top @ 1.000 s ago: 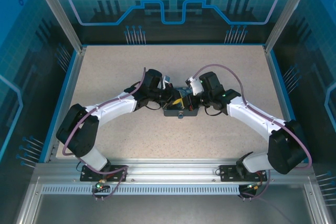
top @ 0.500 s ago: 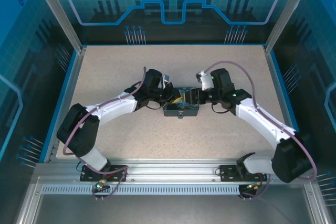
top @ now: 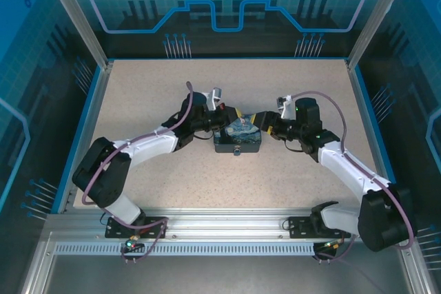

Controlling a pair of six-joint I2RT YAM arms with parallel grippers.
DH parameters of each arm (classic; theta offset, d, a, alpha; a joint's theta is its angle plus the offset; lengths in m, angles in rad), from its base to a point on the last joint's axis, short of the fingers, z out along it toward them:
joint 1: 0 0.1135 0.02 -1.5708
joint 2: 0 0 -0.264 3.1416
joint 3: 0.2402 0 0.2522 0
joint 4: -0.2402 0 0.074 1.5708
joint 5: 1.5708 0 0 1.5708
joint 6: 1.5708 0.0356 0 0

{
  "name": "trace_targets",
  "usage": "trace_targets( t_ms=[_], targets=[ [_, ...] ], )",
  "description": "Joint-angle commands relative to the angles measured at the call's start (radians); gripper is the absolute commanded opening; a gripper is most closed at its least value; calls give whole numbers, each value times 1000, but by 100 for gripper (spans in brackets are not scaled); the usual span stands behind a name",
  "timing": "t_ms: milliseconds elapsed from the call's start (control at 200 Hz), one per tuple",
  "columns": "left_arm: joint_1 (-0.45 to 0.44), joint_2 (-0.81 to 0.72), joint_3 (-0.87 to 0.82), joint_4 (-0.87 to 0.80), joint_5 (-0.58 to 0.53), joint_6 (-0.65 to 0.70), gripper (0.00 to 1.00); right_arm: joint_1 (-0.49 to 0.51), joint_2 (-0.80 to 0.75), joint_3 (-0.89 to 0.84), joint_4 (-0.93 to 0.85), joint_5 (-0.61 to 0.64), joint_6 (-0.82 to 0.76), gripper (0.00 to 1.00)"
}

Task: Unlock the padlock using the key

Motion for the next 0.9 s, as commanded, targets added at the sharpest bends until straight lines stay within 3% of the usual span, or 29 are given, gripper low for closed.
trace_targets(
  t_ms=[0, 160, 350, 515, 765, 895],
  targets=[
    [5, -49, -43, 224, -58, 40, 0, -7, 10, -12, 189, -38, 147, 62],
    [3, -45, -108, 419, -134, -33, 0, -10, 24, -28, 321, -24, 234, 61],
    [2, -43, -110, 464, -178, -62, 0, -12, 41, -36, 446, 11, 325, 66],
    [0, -47, -125, 494, -237, -101, 0, -7, 77, -9, 514, 23, 365, 65],
    [-24, -51, -150, 535, -355, -176, 0, 32, 153, 35, 629, 34, 372, 46],
    [-35, -59, -151, 518, -400, -193, 0, 57, 195, 38, 689, 57, 389, 43]
  ],
)
